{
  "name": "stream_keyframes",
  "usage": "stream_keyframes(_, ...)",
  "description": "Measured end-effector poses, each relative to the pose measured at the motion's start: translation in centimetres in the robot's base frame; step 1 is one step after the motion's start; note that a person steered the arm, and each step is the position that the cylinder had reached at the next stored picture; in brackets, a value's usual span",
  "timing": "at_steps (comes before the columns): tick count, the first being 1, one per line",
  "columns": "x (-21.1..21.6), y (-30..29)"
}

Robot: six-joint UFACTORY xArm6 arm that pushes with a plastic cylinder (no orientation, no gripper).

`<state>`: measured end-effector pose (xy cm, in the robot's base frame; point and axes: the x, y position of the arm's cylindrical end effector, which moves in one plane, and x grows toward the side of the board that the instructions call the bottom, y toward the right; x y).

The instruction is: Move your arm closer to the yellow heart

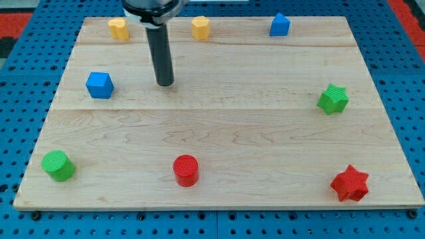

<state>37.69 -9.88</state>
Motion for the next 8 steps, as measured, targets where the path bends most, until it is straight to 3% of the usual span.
stream_keyframes(5, -1.5, -2.4)
stream_keyframes(7, -6.0, -11.9)
stream_keyframes(8, -11.7, -14.3)
